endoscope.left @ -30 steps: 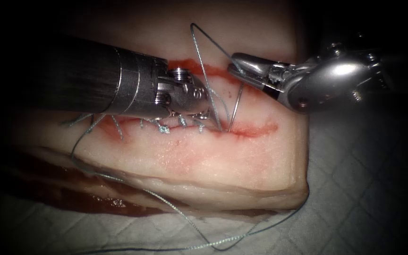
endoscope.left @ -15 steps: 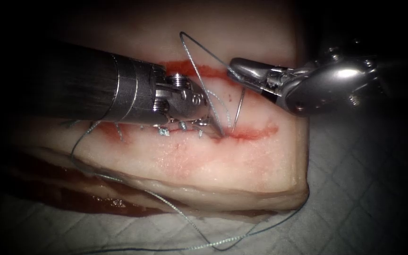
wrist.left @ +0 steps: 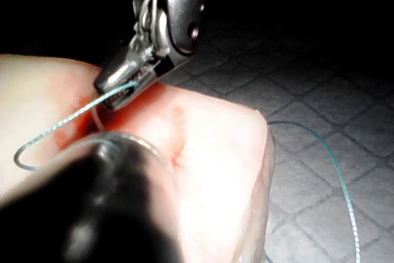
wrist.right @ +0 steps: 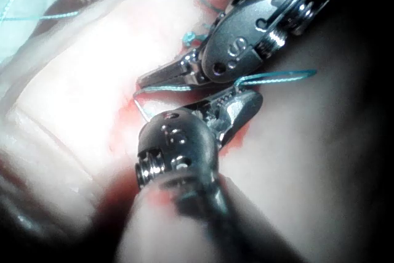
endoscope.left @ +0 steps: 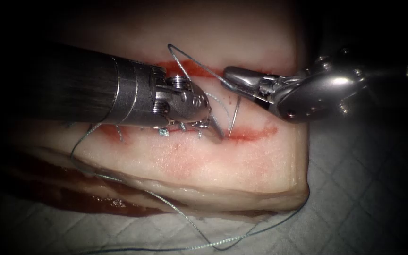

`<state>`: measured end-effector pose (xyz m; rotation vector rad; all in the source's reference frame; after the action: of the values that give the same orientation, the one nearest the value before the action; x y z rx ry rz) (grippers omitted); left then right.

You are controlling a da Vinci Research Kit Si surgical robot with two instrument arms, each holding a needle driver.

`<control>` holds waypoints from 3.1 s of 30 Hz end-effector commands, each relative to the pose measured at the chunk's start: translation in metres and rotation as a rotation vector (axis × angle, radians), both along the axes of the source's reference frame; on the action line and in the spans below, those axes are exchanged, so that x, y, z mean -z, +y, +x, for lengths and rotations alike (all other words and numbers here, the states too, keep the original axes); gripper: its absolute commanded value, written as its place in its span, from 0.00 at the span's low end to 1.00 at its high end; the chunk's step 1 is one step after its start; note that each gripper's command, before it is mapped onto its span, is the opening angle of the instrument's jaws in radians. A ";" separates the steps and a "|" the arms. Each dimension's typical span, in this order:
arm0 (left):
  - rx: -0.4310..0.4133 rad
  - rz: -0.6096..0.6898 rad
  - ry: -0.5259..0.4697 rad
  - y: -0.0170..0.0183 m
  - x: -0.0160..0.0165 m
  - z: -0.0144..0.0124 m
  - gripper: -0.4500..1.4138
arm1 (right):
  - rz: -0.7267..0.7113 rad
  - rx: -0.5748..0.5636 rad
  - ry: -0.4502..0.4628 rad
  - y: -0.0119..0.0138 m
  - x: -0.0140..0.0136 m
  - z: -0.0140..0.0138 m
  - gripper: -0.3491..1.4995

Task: Wound Closure
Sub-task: Insert the needle into the bottom of the tissue using the right tool

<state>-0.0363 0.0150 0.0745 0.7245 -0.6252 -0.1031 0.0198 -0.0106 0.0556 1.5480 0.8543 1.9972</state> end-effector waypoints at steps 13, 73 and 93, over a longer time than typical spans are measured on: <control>0.094 -0.112 0.049 0.0013 -0.0019 -0.0003 0.00 | 0.028 -0.010 0.008 0.0005 -0.0005 0.0010 0.00; 0.045 0.483 -0.011 -0.0001 -0.0041 -0.0009 0.00 | 0.133 -0.001 0.134 0.0012 0.0018 0.0008 0.00; 0.040 0.470 -0.001 -0.0003 -0.0040 -0.0009 0.00 | 0.070 -0.007 0.118 0.0015 0.0031 0.0001 0.00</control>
<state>-0.0366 0.0145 0.0781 1.1654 -0.6226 -0.2936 0.0189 -0.0095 0.0520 1.7161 0.8389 1.9810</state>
